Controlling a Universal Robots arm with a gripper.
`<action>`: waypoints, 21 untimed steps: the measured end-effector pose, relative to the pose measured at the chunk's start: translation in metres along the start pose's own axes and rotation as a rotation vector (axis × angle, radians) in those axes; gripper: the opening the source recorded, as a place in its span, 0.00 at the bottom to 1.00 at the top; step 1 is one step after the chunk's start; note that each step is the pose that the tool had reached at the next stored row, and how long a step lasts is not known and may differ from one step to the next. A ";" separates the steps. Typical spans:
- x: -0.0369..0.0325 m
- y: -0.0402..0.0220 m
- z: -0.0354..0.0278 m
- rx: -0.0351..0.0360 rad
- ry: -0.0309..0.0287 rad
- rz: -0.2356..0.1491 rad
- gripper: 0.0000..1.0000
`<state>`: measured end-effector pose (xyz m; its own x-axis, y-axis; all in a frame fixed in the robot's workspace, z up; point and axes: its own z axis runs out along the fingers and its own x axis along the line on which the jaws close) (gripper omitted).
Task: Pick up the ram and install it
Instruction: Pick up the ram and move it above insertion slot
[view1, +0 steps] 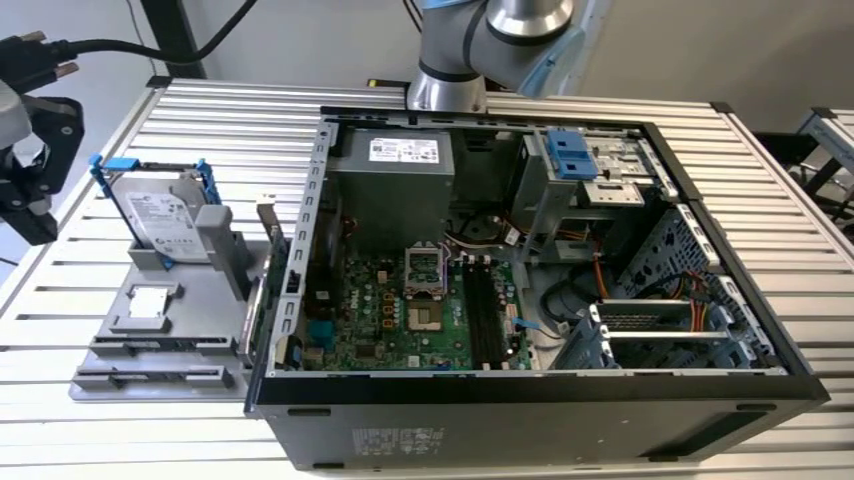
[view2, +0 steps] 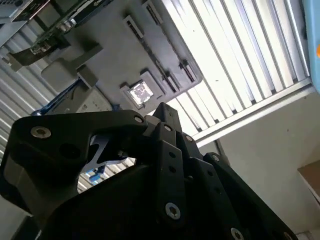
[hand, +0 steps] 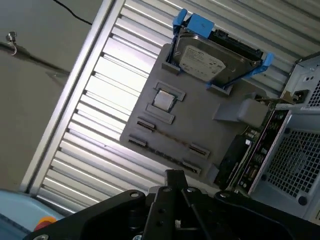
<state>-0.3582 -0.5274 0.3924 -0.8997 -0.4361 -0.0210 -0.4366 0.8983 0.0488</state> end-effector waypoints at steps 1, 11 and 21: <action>0.0000 0.0000 0.0000 -0.0004 0.0008 -0.018 0.00; 0.0000 0.0000 0.0000 -0.0042 0.0097 -0.199 0.00; 0.0000 0.0000 0.0000 -0.0080 0.0187 -0.382 0.00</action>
<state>-0.3582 -0.5274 0.3924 -0.6720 -0.7403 -0.0210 -0.7402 0.6706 0.0488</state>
